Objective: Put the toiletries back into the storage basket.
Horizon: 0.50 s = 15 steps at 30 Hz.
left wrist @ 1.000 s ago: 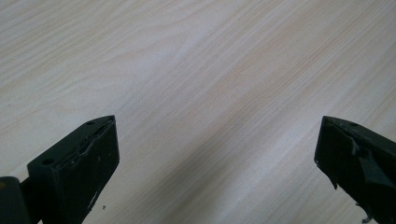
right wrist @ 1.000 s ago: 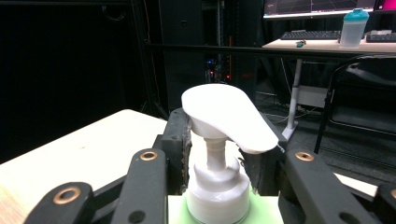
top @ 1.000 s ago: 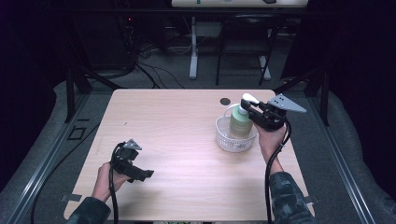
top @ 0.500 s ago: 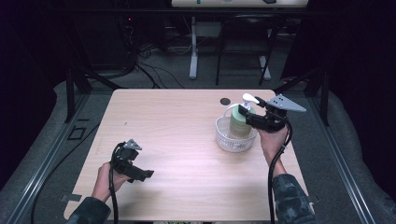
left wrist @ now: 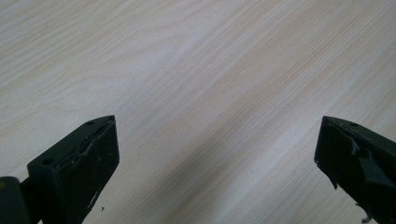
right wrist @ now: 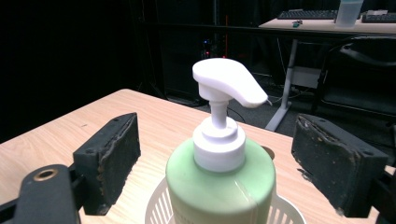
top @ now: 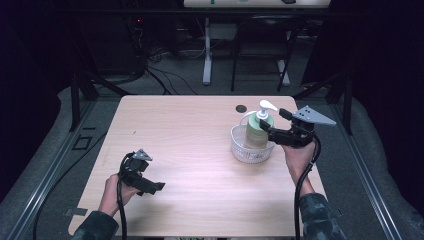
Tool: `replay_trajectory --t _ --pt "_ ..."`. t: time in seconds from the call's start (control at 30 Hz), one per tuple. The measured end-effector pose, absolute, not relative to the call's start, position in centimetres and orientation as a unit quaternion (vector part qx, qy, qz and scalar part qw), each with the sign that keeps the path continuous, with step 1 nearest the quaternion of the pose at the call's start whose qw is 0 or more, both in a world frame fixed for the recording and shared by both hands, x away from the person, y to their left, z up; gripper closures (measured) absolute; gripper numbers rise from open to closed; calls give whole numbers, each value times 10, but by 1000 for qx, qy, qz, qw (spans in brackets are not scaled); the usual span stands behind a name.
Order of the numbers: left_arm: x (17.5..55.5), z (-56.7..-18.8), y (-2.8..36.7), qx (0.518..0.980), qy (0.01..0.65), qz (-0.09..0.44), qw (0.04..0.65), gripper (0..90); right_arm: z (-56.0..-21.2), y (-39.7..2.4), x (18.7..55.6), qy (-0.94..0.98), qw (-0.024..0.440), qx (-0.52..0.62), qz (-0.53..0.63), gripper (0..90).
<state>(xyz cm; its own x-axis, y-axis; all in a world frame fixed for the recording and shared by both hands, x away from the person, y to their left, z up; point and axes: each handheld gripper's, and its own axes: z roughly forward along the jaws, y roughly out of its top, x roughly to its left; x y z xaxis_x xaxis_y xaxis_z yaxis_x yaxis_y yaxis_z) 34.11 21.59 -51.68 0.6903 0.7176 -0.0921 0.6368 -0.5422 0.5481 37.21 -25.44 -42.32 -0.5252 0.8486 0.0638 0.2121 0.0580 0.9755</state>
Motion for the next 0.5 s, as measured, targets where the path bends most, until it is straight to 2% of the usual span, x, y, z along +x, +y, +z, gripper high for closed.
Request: replay_trajectory --t 0.5 --pt "341 -517 214 876 385 71 280 0 -428 -278 323 666 285 404 558 119"
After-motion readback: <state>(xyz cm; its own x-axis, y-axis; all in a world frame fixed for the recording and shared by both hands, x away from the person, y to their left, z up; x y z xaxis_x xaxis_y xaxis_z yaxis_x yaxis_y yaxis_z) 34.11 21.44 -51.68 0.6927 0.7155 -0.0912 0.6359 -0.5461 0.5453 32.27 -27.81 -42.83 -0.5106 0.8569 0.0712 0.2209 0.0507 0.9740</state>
